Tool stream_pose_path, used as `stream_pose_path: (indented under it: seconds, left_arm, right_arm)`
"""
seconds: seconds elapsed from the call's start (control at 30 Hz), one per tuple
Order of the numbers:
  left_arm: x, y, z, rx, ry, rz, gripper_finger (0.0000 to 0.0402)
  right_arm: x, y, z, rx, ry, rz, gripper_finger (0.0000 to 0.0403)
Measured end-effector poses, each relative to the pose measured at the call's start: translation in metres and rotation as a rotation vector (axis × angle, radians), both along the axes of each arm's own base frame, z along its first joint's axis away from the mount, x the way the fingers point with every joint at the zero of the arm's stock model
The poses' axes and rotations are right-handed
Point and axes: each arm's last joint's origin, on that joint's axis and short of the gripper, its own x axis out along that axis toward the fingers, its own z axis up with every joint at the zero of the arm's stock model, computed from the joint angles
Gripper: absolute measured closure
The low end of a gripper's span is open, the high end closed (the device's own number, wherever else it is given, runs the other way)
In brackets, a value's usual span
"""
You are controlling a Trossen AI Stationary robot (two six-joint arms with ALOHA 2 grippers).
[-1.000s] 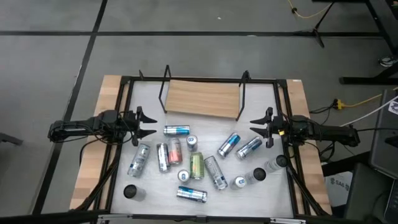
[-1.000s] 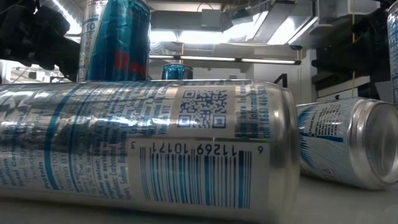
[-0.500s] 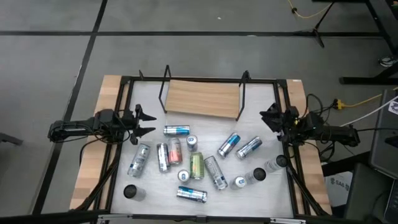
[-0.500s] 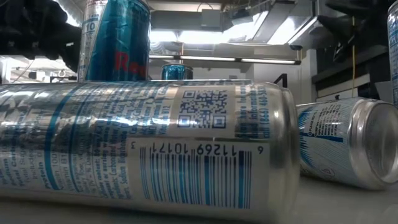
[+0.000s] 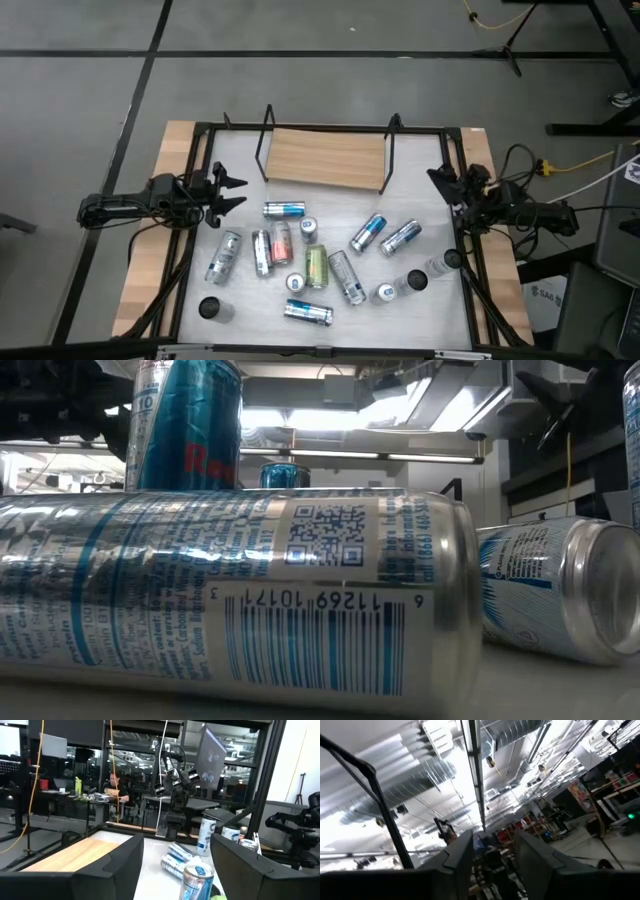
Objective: Place canned beverage on shelf
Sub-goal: Put the blue soda can on the shelf
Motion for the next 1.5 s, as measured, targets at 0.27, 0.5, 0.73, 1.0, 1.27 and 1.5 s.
stream_pose_path:
  seconds: [0.27, 0.5, 0.73, 1.0, 1.27, 1.5]
  left_arm:
    - [0.000, 0.000, 0.000, 0.000, 0.000, 0.000, 0.0178]
    - [0.000, 0.000, 0.000, 0.000, 0.001, 0.000, 0.0178]
    - [0.000, 0.000, 0.000, -0.001, 0.001, 0.000, 0.0178]
    - [0.000, 0.002, 0.000, -0.012, 0.000, 0.061, 0.0178]
    - [0.000, 0.002, 0.000, -0.015, 0.000, 0.077, 0.0178]
    - [0.000, 0.002, 0.000, -0.015, 0.000, 0.077, 0.0178]
  right_arm:
    - [0.001, 0.000, -0.001, 0.060, 0.005, 0.039, 0.0173]
    - [0.000, -0.001, 0.000, 0.079, -0.012, 0.011, 0.0095]
    - [-0.003, -0.003, 0.016, 0.109, -0.053, -0.034, 0.0087]
    - [0.022, 0.000, 0.085, -0.020, 0.068, -0.013, 0.0094]
    - [0.095, 0.005, 0.162, -0.268, 0.348, 0.080, 0.0095]
    - [0.171, 0.005, 0.190, -0.370, 0.700, 0.109, 0.0095]
